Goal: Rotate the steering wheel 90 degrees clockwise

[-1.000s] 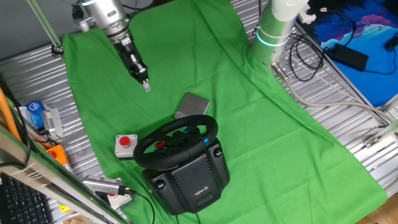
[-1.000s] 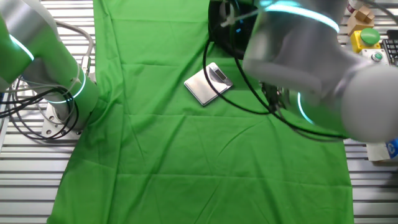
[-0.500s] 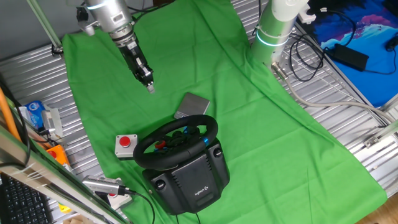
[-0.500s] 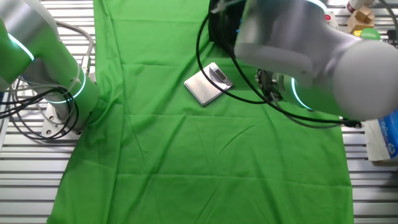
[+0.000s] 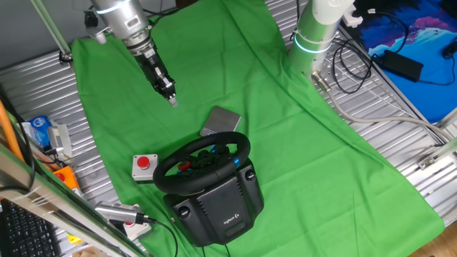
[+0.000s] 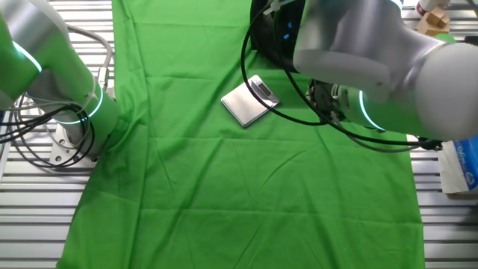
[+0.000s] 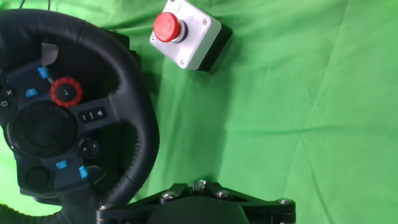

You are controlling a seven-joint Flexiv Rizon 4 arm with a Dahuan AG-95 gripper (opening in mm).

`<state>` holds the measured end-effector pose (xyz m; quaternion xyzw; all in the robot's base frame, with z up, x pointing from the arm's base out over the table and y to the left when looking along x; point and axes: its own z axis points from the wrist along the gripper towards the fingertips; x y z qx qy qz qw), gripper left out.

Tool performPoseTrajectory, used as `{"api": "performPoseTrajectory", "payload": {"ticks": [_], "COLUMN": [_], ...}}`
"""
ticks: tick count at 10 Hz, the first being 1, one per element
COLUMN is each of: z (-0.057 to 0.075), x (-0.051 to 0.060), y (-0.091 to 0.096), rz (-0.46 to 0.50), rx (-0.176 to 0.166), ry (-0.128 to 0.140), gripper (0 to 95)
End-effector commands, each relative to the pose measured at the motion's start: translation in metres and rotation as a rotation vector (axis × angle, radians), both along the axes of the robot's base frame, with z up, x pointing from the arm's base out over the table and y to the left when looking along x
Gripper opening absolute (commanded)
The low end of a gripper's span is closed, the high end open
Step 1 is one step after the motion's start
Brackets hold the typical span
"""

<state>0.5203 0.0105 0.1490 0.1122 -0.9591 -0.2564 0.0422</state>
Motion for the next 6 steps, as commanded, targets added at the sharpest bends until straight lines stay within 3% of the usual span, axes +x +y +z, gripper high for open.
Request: {"api": "performPoseTrajectory", "payload": {"ticks": [1,2,6], "z": [0.0006,0.0006,0.0006], "x": [-0.0015,-0.0015,-0.0015], "y": [0.0004,0.0004,0.0004], "rz": [-0.017,-0.016,0.043], "rx": [0.013,0.004,0.017], "ry": [-0.022,-0.014,-0.036], "gripper": [0.0,0.0,0.0]}}
